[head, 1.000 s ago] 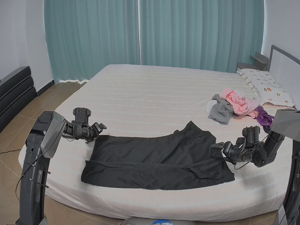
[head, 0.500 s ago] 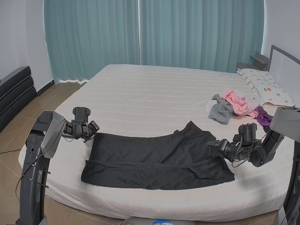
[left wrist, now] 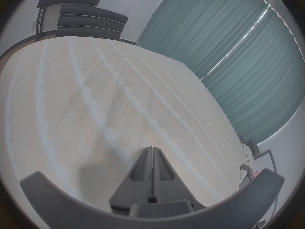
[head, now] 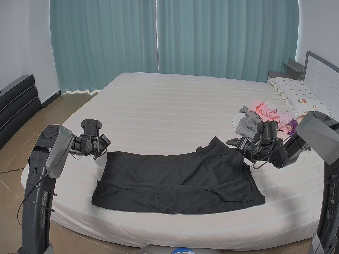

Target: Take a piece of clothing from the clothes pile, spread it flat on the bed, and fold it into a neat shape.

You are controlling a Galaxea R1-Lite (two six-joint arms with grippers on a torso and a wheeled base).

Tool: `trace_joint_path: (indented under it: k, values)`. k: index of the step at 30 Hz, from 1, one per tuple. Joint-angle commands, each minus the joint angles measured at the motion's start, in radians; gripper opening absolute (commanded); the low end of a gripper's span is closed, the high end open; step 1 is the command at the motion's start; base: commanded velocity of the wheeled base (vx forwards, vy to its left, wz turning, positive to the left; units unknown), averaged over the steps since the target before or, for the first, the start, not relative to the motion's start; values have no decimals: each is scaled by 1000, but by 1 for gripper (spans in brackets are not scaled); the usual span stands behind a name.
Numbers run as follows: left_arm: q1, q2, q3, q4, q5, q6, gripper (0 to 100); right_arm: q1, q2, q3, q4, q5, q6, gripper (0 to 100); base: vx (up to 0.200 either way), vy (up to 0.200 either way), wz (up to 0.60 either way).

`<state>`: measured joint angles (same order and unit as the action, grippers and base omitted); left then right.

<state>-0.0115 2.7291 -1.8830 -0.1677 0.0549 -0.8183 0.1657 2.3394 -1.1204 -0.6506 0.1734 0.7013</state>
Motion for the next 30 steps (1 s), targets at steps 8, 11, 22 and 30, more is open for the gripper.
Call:
trace_joint_path:
  k: [8, 11, 22, 30]
  values:
    - [1, -5, 12, 8, 0, -27, 0, -3, 287, -447, 223, -111, -43, 100, 0, 0, 0]
    - [1, -6, 12, 11, -9, -27, 0, -8, 291, -473, 236, -112, -43, 100, 0, 0, 0]
    - [-5, -9, 12, 27, -10, -25, 100, -40, 325, -562, 249, -123, -51, 100, 0, 0, 0]
    - [-5, -5, 13, 28, -12, -25, 100, -41, 396, -624, 272, -149, -92, 100, 0, 0, 0]
